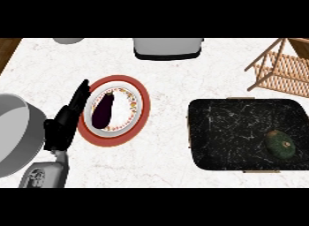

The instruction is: Pick the pear from the tray and place it in the tiered shelf

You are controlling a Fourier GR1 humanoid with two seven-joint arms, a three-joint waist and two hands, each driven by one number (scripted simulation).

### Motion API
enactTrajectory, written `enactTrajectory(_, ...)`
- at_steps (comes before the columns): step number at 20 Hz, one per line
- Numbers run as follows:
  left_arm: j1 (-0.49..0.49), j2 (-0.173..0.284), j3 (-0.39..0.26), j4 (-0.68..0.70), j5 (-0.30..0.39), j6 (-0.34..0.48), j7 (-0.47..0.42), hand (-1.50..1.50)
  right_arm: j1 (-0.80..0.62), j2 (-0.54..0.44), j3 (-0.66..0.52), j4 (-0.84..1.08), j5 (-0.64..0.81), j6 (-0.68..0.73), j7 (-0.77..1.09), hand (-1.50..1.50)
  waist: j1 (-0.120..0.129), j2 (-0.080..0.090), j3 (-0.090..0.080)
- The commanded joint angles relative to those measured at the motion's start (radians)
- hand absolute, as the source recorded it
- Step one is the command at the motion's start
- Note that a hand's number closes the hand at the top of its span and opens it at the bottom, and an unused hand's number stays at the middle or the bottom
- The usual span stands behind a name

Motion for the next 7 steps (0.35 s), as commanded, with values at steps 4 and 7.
enactTrajectory(4, 0.039, 0.013, 0.007, -0.053, 0.013, -0.011, 0.019, 0.0, 0.322, -0.095, -0.138, 0.134, -0.079, 0.25, -0.141, -1.5, -0.002, -0.001, 0.002)
enactTrajectory(7, -0.002, 0.008, 0.022, 0.028, -0.003, 0.014, -0.016, 0.0, 0.455, -0.09, -0.218, 0.181, -0.134, 0.339, -0.219, -1.5, -0.023, -0.001, 0.002)
